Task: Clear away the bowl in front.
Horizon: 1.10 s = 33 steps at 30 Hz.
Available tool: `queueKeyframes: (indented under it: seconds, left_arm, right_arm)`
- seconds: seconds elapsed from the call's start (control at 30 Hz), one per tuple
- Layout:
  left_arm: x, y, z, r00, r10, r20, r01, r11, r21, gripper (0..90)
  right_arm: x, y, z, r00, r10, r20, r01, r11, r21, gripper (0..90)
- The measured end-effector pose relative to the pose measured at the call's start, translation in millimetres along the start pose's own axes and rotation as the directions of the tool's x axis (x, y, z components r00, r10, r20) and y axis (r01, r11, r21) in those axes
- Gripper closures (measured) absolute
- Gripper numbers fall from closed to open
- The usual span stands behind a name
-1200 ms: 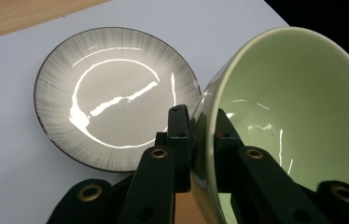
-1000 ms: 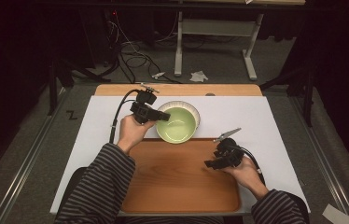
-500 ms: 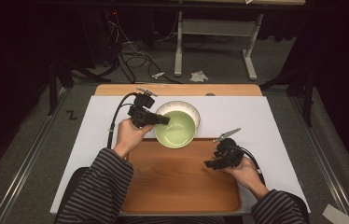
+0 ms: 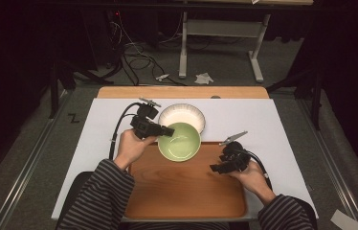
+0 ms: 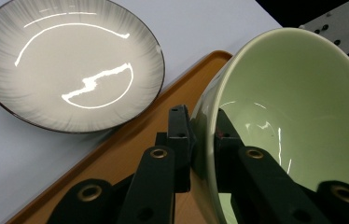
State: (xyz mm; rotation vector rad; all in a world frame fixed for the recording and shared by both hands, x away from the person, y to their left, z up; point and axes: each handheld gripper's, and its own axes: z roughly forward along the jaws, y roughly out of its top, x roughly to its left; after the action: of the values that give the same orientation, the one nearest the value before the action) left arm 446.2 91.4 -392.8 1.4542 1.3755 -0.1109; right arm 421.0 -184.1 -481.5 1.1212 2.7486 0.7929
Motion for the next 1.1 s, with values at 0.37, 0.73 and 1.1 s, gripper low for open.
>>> queueKeyframes:
  seconds: [0.37,0.73,1.1]
  left_arm:
    - [2.7,-15.4,-0.4,0.9999,0.008,-0.013,-0.007,0.9992,0.04,82.2]
    - [6.5,-31.7,6.4,0.9999,0.007,-0.012,-0.006,0.996,0.089,82.2]
    - [14.5,-42.7,17.8,0.9993,0.01,-0.035,-0.007,0.994,0.109,82.2]
  right_arm:
    - [-1.1,0.0,-1.8,1.0,0.008,0.0,-0.008,1.0,-0.003,39.8]
    - [-1.4,-0.3,-2.6,0.9999,0.011,0.002,-0.011,1.0,-0.007,39.8]
    - [-2.5,-0.3,-2.8,1.0,0.004,0.002,-0.004,1.0,-0.012,39.9]
